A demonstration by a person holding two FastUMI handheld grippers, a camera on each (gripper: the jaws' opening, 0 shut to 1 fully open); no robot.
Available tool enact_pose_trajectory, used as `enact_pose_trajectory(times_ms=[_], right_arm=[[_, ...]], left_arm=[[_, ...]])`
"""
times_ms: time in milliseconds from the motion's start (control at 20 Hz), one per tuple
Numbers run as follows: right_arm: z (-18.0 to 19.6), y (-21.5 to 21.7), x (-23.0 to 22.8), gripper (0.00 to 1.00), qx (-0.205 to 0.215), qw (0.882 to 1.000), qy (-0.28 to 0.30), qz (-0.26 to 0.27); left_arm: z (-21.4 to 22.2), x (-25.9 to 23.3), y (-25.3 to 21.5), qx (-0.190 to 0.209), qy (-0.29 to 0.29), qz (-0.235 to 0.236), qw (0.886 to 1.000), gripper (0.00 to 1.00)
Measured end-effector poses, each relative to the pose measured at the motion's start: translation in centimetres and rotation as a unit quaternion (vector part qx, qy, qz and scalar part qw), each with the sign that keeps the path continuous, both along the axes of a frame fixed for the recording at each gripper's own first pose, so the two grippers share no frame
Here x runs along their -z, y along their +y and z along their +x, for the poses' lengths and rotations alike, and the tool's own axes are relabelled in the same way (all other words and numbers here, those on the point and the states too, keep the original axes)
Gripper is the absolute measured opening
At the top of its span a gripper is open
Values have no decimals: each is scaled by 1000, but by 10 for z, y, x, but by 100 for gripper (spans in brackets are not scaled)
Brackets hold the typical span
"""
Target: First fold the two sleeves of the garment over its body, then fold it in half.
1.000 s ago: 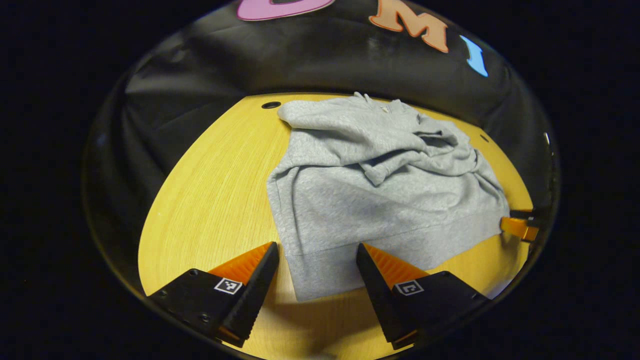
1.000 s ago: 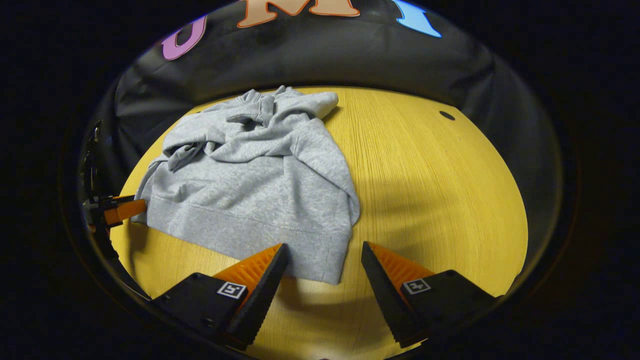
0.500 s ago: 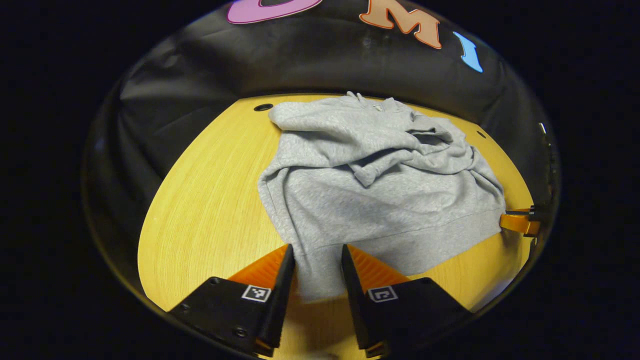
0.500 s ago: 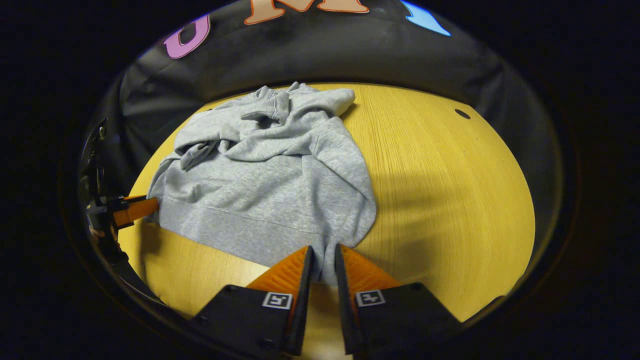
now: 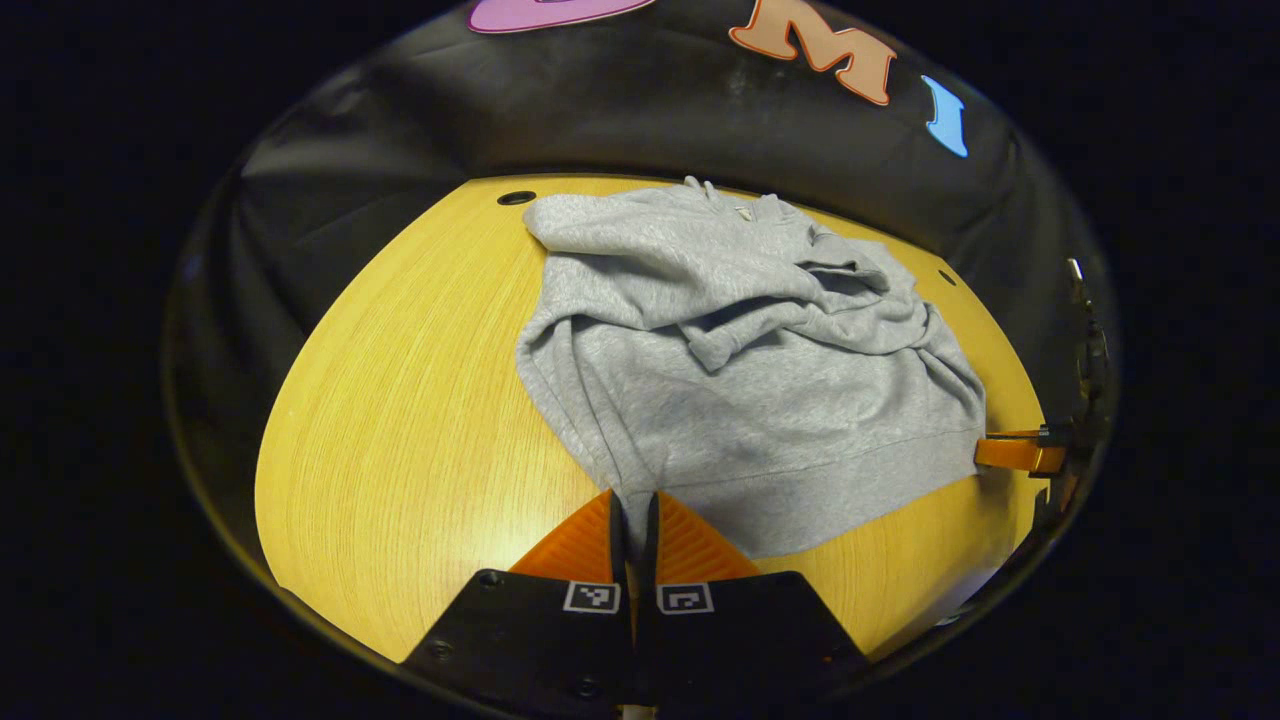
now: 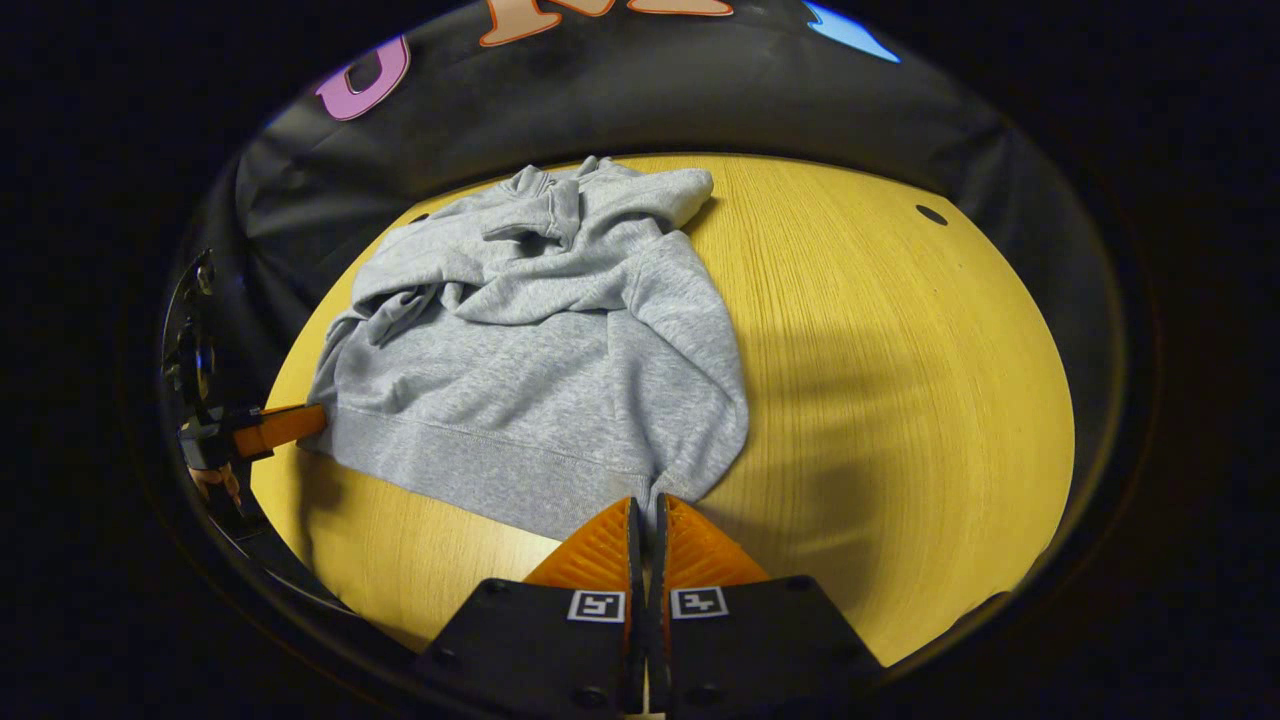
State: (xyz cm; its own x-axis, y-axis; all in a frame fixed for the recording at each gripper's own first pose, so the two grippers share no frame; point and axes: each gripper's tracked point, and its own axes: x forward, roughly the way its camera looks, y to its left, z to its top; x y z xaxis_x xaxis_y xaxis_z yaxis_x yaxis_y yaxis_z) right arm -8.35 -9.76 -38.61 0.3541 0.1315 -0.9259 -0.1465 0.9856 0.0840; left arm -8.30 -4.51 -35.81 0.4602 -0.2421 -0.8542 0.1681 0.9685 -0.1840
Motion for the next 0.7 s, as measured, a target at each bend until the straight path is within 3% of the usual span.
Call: enact_pose_trajectory(times_ms=[400,700], right_arm=[[3,4,-14,2,-14,999,27,17],[18,22,-48,0,50,989,49,131]], left_arm=[[5,-8,-1,-15,28,-13,999,0],[21,-36,2,-51,12,-41,998,0]])
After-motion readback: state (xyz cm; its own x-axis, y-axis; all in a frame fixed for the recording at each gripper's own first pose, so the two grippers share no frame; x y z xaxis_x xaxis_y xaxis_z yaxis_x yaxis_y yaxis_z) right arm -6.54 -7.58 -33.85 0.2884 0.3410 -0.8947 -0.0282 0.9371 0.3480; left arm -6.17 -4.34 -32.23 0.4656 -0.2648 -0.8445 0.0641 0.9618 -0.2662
